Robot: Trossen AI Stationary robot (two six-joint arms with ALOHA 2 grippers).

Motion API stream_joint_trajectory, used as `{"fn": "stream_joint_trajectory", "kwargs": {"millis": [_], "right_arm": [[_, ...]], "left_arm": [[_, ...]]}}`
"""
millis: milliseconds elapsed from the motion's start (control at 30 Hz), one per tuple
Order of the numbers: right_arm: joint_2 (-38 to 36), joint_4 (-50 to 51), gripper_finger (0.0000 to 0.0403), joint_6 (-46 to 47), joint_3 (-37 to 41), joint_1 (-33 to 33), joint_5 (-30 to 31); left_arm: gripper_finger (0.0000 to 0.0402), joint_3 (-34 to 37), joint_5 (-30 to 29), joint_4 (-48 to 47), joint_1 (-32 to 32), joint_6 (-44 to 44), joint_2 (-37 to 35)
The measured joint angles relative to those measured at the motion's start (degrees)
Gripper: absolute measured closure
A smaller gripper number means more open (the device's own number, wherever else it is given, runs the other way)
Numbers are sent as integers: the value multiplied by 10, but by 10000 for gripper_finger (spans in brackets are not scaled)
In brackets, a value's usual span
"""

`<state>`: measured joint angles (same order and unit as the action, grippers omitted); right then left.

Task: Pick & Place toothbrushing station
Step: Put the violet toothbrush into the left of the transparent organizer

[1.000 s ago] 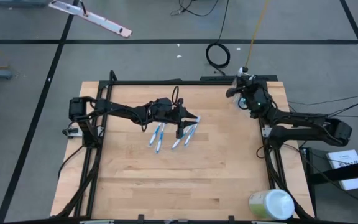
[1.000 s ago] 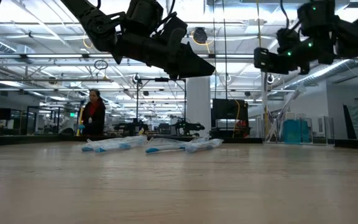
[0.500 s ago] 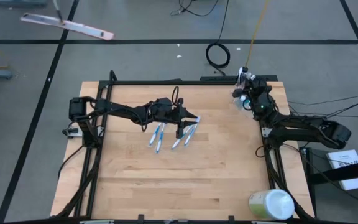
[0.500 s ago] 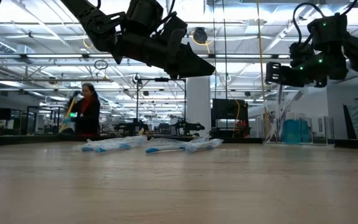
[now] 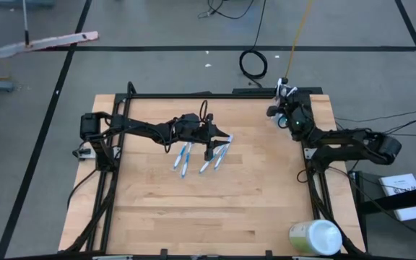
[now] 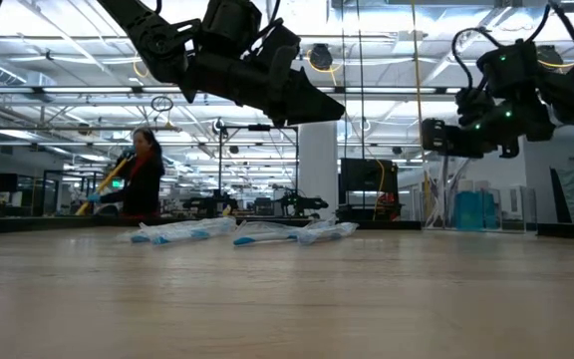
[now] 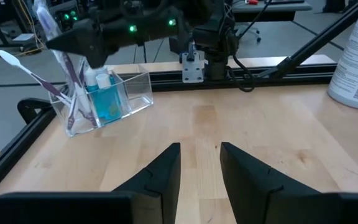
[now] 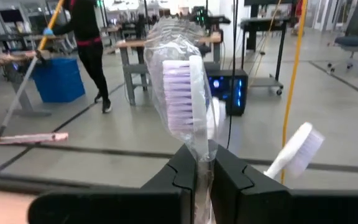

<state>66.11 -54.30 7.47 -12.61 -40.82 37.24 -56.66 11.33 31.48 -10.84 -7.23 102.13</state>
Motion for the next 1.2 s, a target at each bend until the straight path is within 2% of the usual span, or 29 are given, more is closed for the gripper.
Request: {"fn": "stream_joint_trajectory", "kwargs": {"millis": [367,667,867,1200], "right_arm": [[70,-19,387,41,0,0,3],[93,-30,384,41,-1,0,4],[94,-34,357,43,0,0,4],[94,-40,285,38,1,0,16]], "left_arm": [[282,0,0,0,0,0,0],[282,0,0,0,0,0,0],[282,0,0,0,0,0,0],[282,0,0,0,0,0,0]]}}
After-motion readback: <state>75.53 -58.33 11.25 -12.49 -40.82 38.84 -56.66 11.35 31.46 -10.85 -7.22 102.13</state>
